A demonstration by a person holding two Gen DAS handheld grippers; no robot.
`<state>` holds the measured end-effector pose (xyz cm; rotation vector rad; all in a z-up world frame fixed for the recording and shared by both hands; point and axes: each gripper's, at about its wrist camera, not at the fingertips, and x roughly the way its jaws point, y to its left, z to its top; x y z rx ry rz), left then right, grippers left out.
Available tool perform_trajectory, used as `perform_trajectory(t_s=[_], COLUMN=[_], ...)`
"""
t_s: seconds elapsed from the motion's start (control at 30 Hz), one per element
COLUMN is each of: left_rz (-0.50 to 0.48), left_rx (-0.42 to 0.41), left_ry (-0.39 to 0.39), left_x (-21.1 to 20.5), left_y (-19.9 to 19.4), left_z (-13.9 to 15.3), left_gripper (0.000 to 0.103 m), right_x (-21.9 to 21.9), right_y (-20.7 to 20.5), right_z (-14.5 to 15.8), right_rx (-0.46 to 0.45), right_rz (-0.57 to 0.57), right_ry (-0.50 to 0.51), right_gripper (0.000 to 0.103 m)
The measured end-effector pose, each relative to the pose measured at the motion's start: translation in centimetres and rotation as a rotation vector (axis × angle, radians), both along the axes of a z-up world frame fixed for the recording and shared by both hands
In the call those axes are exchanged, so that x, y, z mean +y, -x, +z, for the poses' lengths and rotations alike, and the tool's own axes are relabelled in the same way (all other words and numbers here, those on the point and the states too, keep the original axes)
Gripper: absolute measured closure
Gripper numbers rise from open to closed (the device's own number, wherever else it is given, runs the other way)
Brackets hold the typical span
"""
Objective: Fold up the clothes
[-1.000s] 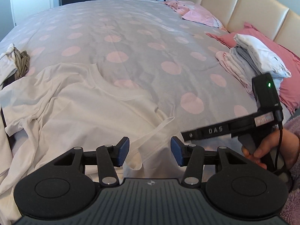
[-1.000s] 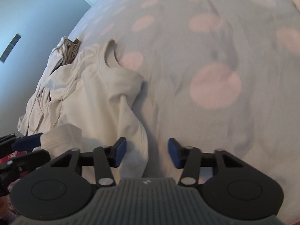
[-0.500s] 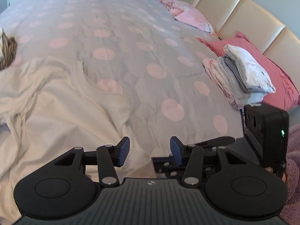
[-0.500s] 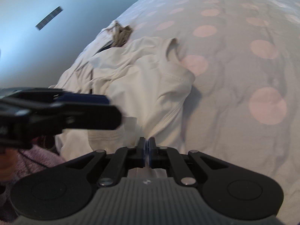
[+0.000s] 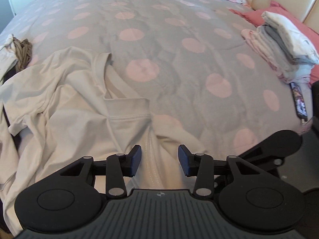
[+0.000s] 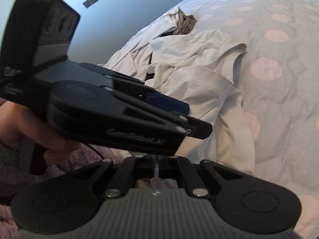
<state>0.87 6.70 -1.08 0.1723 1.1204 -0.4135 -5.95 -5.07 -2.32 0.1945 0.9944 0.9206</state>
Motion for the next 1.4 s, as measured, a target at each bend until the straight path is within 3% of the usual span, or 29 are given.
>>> perform_trajectory(t_s=[0.03,0.1,0.2,0.27,0.37,0.5,0.57,0.67,0.8,0.87,0.9,1.03,1.23,1.37,1.4], left_rz=[0.006,0.019,0.068,0.111,0.191,0.266,0.269,0.293,0.324,0.336,0.345,0.357,0.330,0.297,0.297], left_rx=[0.000,0.003,0.026,0.018,-0.010,-0.046,-0.024,-0.018,-0.007,-0.018,-0.029,-0.035,-0.040,-0.045,-0.052], left_ry=[-0.012,-0.031,-0.020,-0.020,-0.003,0.049,0.106,0.129,0.163,0.159,0.150,0.131,0.143,0.084,0.073], left_x=[0.2,0.6,2.2,3.1,4.9,6.8,7.2,7.4,7.9,8.0,8.0,8.2,7.2,6.0,6.0], left_y=[0.1,0.3,0.2,0.3,0.6,1.2,1.2,1.2,1.2,1.2,1.2,1.3,1.6,1.5,1.4], left_z=[-0.1,-0.3,-0.9,-1.0,-0.6,0.4,0.4,0.0,-0.6,-0.7,-0.8,-1.0,-1.0,-1.7,-1.8], left_gripper=[0.067,0.080,0.093,0.097,0.099,0.099,0.099,0.098,0.092,0.088,0.088,0.088,0.083,0.084,0.093], right_x=[0.1,0.2,0.3,0.3,0.3,-0.3,-0.5,-0.6,0.4,1.1,1.4,2.1,2.3,2.4,2.4], right_y=[0.1,0.2,0.2,0.2,0.2,-0.2,-0.7,-1.4,-1.5,-1.7,-1.7,-1.3,-1.2,-1.1,-1.0], right_z=[0.0,-0.1,-0.1,-0.1,0.0,0.5,0.3,-0.3,-1.6,-2.6,-3.2,-5.0,-5.1,-5.0,-4.9], right_rx=[0.002,0.006,0.007,0.010,-0.002,-0.058,-0.062,-0.055,-0.038,-0.006,0.021,0.090,0.084,0.075,0.073], right_rz=[0.009,0.023,0.032,0.038,0.045,0.002,-0.026,-0.053,-0.036,-0.023,-0.010,0.007,0.008,0.012,0.014], right_ry=[-0.001,0.004,0.003,0.002,0.022,0.086,0.112,0.131,0.126,0.143,0.157,0.219,0.229,0.233,0.233], right_gripper=[0.099,0.099,0.099,0.096,0.090,0.069,0.068,0.068,0.069,0.084,0.103,0.103,0.102,0.101,0.101])
